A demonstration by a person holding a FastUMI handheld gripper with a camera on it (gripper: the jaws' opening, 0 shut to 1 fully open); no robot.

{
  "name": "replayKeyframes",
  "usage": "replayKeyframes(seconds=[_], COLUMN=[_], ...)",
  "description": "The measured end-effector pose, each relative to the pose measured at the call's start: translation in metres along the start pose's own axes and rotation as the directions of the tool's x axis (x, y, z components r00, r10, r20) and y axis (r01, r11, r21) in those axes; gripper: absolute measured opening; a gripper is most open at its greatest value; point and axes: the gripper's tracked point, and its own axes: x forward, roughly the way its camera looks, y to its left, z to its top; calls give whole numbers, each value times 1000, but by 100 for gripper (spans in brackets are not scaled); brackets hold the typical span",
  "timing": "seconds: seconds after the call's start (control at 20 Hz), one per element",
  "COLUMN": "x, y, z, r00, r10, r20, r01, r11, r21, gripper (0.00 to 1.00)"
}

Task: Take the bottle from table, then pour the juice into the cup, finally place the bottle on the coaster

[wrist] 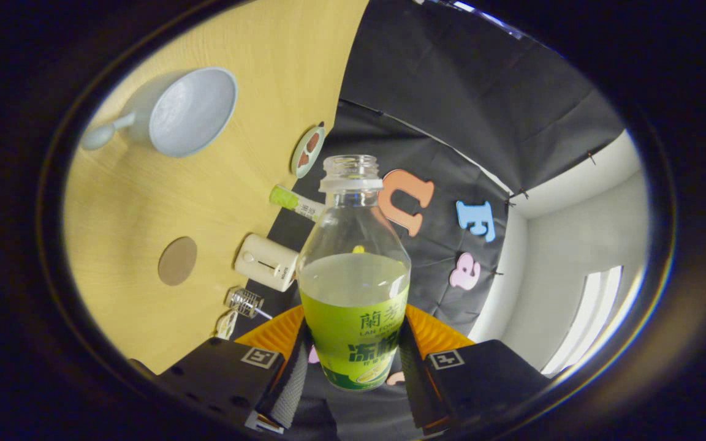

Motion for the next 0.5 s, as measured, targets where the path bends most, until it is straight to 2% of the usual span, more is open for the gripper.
replayKeyframes(seconds=[0.25,0.35,0.45,0.5], x=[-2,-4,-7,-9], y=[15,18,7,3], z=[-3,-5,-6,-7], r00=[999,998,999,999], r10=[52,69,47,50], r20=[-5,-1,-1,0], r01=[-49,-65,-42,-43], r11=[971,940,901,866], r21=[234,335,433,498], gripper=[74,75,74,75])
